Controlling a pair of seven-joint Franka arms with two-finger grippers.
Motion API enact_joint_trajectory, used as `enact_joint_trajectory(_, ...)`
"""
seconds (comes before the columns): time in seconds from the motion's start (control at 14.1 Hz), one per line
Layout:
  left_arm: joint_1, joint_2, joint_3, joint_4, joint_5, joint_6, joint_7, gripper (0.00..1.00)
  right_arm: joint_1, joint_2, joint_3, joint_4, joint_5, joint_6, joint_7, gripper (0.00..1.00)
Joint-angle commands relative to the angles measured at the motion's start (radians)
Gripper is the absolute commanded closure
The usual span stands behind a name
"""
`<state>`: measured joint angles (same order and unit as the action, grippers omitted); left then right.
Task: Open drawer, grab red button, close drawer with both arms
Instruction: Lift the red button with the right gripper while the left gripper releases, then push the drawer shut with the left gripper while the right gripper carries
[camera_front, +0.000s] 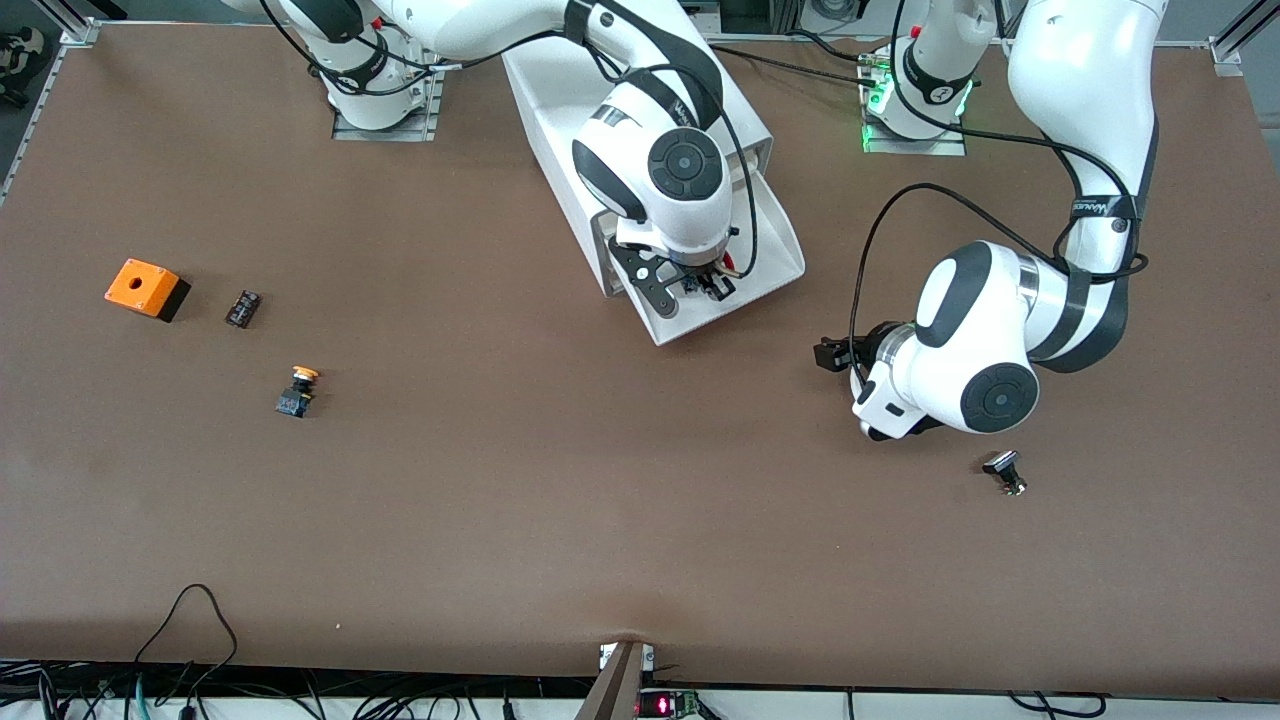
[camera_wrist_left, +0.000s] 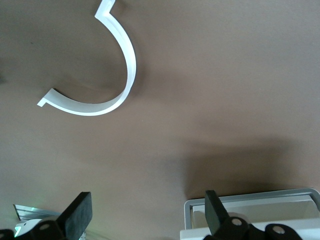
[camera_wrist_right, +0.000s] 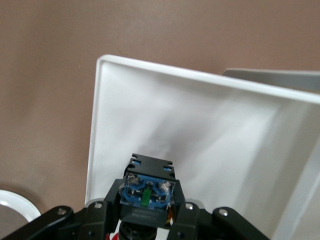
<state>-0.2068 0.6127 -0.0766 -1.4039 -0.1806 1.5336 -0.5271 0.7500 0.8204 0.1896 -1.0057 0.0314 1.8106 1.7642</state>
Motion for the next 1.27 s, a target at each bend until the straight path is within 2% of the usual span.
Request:
enact_joint_trajectory(0.0, -0.008, 0.006, 0.0, 0.014, 0.021, 0.0, -0.028, 0.01, -0.049, -0.05, -0.006, 0.001, 0.002, -0.042, -0.129, 1.0)
enact_joint_trajectory(0.21, -0.017, -0.02, -0.015, -0.039, 0.024, 0.095, -0.1, 0.01, -0.139, -0.113, -0.004, -0.001, 0.002, -0.082, -0.392, 1.0)
enact_joint_trajectory(0.42, -0.081, -0.04, -0.015, -0.082, 0.023, 0.18, -0.227, 0.01, -0.22, -0.132, -0.004, -0.001, 0.001, -0.142, -0.636, 1.0)
enact_joint_trajectory(0.57, -0.114, -0.079, -0.015, -0.174, 0.023, 0.281, -0.295, 0.01, -0.256, -0.144, -0.016, -0.011, -0.005, -0.174, -0.777, 1.0)
enact_joint_trajectory(0.71, -0.158, -0.131, -0.017, -0.283, 0.023, 0.382, -0.341, 0.01, -0.267, -0.145, -0.091, -0.02, -0.008, -0.218, -0.955, 1.0)
enact_joint_trajectory(0.78, -0.178, -0.142, -0.018, -0.308, 0.023, 0.395, -0.367, 0.01, -0.27, -0.147, -0.129, -0.036, -0.005, -0.224, -1.044, 1.0)
enact_joint_trajectory(1.06, -0.194, -0.162, -0.093, -0.334, 0.02, 0.398, -0.458, 0.01, -0.274, -0.165, -0.264, -0.137, 0.004, -0.192, -1.288, 1.0)
enact_joint_trajectory(1.2, -0.195, -0.175, -0.123, -0.355, 0.02, 0.398, -0.462, 0.01, -0.299, -0.176, -0.3, -0.206, 0.007, -0.131, -1.393, 1.0)
